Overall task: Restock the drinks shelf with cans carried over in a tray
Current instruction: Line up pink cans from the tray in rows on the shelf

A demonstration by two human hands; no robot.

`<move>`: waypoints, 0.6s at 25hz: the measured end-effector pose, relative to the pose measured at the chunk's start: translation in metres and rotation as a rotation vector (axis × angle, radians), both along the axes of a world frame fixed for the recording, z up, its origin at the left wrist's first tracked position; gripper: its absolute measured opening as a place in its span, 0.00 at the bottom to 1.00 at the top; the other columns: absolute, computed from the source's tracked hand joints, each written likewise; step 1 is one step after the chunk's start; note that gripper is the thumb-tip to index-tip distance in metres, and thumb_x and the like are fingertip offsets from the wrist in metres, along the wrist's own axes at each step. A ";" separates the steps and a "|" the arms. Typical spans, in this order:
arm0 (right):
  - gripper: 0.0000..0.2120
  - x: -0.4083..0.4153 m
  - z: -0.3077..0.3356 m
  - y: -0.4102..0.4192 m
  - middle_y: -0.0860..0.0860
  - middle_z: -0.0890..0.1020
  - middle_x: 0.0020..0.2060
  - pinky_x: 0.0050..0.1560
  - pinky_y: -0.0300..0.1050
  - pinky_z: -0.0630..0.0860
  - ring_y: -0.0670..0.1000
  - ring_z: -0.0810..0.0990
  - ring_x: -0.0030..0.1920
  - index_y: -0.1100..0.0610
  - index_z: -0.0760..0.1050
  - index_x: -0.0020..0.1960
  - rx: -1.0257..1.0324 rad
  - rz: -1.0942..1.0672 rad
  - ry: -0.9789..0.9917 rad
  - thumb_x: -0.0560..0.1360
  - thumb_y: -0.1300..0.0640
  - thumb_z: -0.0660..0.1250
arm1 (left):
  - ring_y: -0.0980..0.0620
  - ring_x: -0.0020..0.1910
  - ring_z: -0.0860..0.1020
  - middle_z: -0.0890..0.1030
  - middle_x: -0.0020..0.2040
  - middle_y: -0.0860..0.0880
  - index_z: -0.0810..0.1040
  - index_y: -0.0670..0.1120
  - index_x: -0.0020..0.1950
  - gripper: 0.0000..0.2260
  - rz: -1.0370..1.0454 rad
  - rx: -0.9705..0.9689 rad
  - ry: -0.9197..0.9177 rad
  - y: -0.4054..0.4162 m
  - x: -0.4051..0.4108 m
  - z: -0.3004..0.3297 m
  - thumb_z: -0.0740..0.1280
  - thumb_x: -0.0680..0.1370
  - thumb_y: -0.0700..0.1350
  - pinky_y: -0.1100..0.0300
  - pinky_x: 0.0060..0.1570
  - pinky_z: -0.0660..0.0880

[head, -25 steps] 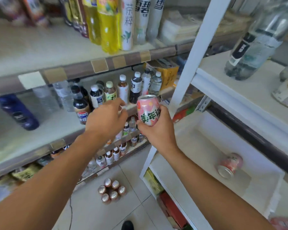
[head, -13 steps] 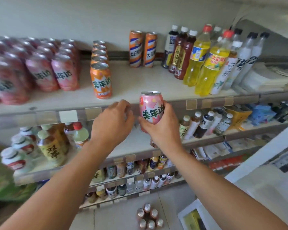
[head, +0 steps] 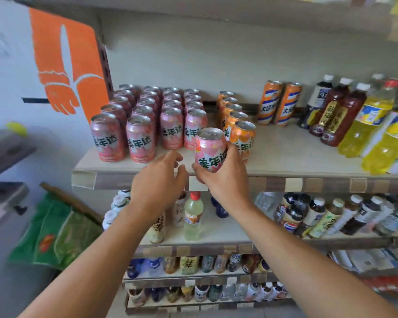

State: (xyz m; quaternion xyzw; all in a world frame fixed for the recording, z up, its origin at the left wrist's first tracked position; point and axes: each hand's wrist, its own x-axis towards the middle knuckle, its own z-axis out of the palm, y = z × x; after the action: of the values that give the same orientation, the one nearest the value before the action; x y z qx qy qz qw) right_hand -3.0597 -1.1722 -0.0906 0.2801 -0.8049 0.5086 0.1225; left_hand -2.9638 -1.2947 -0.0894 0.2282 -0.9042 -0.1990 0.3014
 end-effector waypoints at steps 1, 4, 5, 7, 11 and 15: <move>0.32 0.002 0.001 -0.012 0.47 0.77 0.54 0.49 0.47 0.77 0.47 0.78 0.51 0.53 0.68 0.63 0.000 -0.003 0.005 0.65 0.44 0.79 | 0.50 0.50 0.78 0.79 0.52 0.54 0.75 0.53 0.60 0.12 0.008 -0.009 -0.003 -0.007 0.004 -0.001 0.61 0.78 0.53 0.54 0.43 0.74; 0.32 0.002 0.001 -0.053 0.50 0.77 0.54 0.46 0.50 0.77 0.52 0.80 0.52 0.54 0.67 0.60 0.048 -0.024 0.010 0.65 0.41 0.77 | 0.49 0.50 0.78 0.79 0.53 0.54 0.74 0.52 0.61 0.12 0.036 -0.022 -0.025 -0.029 0.016 0.000 0.60 0.79 0.53 0.55 0.42 0.74; 0.32 0.001 0.000 -0.065 0.51 0.77 0.55 0.46 0.49 0.77 0.53 0.80 0.53 0.54 0.67 0.61 0.066 -0.027 0.008 0.66 0.40 0.77 | 0.48 0.49 0.78 0.79 0.53 0.54 0.74 0.52 0.60 0.12 0.040 -0.022 -0.032 -0.035 0.019 0.000 0.60 0.79 0.53 0.54 0.42 0.74; 0.34 -0.002 -0.001 -0.084 0.51 0.76 0.57 0.44 0.46 0.74 0.53 0.79 0.54 0.55 0.66 0.62 0.082 -0.030 0.010 0.67 0.40 0.76 | 0.48 0.48 0.78 0.79 0.52 0.54 0.74 0.51 0.58 0.12 0.039 -0.025 -0.031 -0.046 0.025 0.000 0.59 0.79 0.53 0.52 0.42 0.77; 0.35 -0.005 0.000 -0.111 0.54 0.73 0.61 0.47 0.45 0.71 0.56 0.77 0.58 0.58 0.65 0.65 0.097 -0.054 -0.004 0.68 0.43 0.76 | 0.49 0.47 0.78 0.79 0.51 0.54 0.74 0.51 0.57 0.10 0.042 -0.014 -0.001 -0.061 0.033 0.005 0.59 0.79 0.52 0.53 0.41 0.76; 0.35 -0.006 -0.004 -0.125 0.55 0.73 0.61 0.48 0.45 0.69 0.58 0.75 0.60 0.62 0.65 0.64 0.146 -0.072 -0.027 0.68 0.45 0.76 | 0.50 0.47 0.78 0.79 0.51 0.54 0.75 0.51 0.58 0.11 0.050 -0.010 0.028 -0.068 0.036 0.009 0.60 0.79 0.51 0.55 0.40 0.75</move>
State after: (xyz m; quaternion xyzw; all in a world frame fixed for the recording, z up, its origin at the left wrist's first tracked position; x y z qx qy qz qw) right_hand -3.0656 -1.2969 -0.0948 0.2522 -0.8509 0.4477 0.1090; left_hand -2.9277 -1.3623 -0.0805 0.2462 -0.8948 -0.1902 0.3202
